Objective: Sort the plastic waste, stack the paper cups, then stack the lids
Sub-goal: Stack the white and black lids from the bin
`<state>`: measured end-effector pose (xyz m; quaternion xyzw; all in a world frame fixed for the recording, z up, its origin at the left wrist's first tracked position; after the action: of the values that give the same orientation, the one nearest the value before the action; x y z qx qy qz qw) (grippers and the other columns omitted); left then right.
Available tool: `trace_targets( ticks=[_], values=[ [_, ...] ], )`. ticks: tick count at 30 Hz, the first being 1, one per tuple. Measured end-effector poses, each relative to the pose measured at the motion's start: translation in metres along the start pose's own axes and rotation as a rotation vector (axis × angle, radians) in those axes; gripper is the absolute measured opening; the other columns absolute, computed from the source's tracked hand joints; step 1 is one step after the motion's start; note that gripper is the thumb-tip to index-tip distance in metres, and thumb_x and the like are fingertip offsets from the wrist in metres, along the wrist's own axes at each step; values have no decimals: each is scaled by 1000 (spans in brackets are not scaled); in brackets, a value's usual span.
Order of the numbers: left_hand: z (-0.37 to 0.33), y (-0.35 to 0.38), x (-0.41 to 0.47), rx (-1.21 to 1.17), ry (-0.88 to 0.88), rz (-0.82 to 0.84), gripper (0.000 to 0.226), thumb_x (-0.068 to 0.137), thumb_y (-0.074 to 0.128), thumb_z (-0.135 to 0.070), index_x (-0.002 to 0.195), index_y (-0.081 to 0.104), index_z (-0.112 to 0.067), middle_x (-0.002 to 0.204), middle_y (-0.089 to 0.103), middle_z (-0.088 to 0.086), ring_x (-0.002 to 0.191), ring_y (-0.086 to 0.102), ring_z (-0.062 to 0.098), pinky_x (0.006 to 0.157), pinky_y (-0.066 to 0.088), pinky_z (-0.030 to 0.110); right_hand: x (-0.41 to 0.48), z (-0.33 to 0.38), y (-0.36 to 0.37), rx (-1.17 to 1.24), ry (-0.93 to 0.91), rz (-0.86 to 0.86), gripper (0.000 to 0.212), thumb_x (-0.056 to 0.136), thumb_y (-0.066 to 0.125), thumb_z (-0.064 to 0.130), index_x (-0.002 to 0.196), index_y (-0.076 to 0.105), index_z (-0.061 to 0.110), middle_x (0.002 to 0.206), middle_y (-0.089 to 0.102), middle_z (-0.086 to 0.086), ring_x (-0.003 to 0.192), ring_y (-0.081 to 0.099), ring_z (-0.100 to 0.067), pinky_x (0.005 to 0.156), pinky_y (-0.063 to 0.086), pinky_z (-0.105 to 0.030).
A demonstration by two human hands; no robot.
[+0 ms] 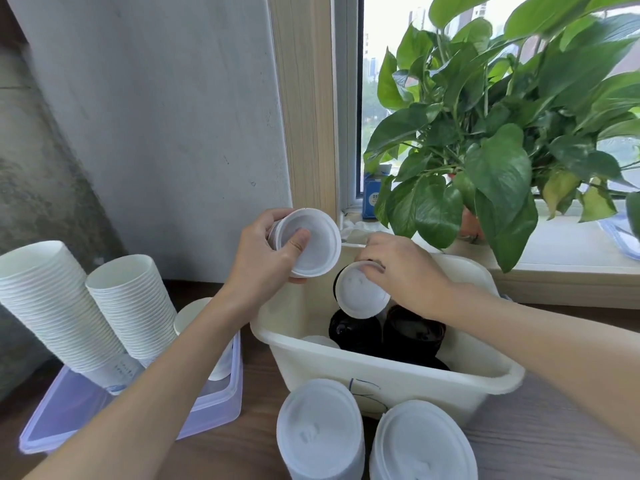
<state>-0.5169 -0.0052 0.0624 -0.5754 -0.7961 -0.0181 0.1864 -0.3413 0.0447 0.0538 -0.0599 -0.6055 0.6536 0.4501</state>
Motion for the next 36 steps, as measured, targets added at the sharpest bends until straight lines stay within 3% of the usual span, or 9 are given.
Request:
trace_targets(
  ticks=[8,11,14,20,23,26,31,33,36],
  values=[
    [-5,-1,-1,36,-9,-46,30,95,67,-19,124,60,-21,116,62,2,102,65,23,59,63,37,-1,-6,-55,130,122,-128,19,89,58,8,78,64,-6,76,56,-17,73,50,-27,72,44,-41],
    [-7,1,-2,67,-17,-39,33,97,65,-20,128,56,-25,118,59,-1,102,63,19,57,62,33,-3,-3,-73,266,199,-198,23,90,54,10,80,61,-9,73,53,-20,64,41,-18,60,31,-31],
    [-10,10,-4,61,-29,23,27,98,63,-21,122,58,-32,118,59,-4,102,64,18,58,62,34,-1,4,-80,402,245,-247,25,89,54,7,69,57,-7,57,36,-7,51,28,-10,48,20,-19],
    [-11,25,-15,-53,-114,98,27,103,48,-44,119,65,-30,114,67,1,99,70,25,64,64,43,9,21,-67,420,239,-274,27,85,52,5,64,45,-10,63,28,-17,58,21,-11,54,15,-26],
    [-15,26,-17,-72,-99,106,36,100,48,-51,120,65,-27,110,69,3,92,72,23,65,64,44,10,28,-56,414,230,-281,25,86,52,4,67,49,-12,63,30,-20,60,23,-12,53,23,-20],
    [-15,26,-19,-56,-79,108,30,94,65,-37,122,62,-26,108,69,1,92,71,21,64,64,43,11,28,-45,443,257,-308,24,91,56,11,86,62,-13,70,41,-24,65,35,-13,58,27,-25],
    [-11,24,-18,-126,-58,111,26,97,65,-25,123,64,-22,111,69,4,97,70,23,63,63,45,15,30,-17,738,334,-128,33,103,40,33,122,61,15,99,59,6,99,56,-9,85,49,-23],
    [-11,22,-18,-124,-44,103,26,98,63,-28,123,64,-22,110,69,4,96,71,22,62,63,43,13,33,-3,906,379,-44,37,104,35,35,121,60,14,98,64,-1,89,62,-13,73,59,-28],
    [-10,20,-17,-131,-52,106,24,99,62,-29,121,65,-21,108,70,6,94,72,24,60,62,41,13,33,-1,890,375,-66,39,104,34,37,118,59,9,105,64,-17,87,64,-19,67,60,-32]
  ],
)
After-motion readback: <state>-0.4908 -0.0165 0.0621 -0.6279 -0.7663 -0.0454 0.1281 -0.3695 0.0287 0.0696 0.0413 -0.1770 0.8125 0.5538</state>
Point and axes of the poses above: each hand's wrist, its own x-axis towards the middle knuckle, its own y-axis out of the palm, z = x × y, the point moved 10 cm from there along x, towards the middle knuckle
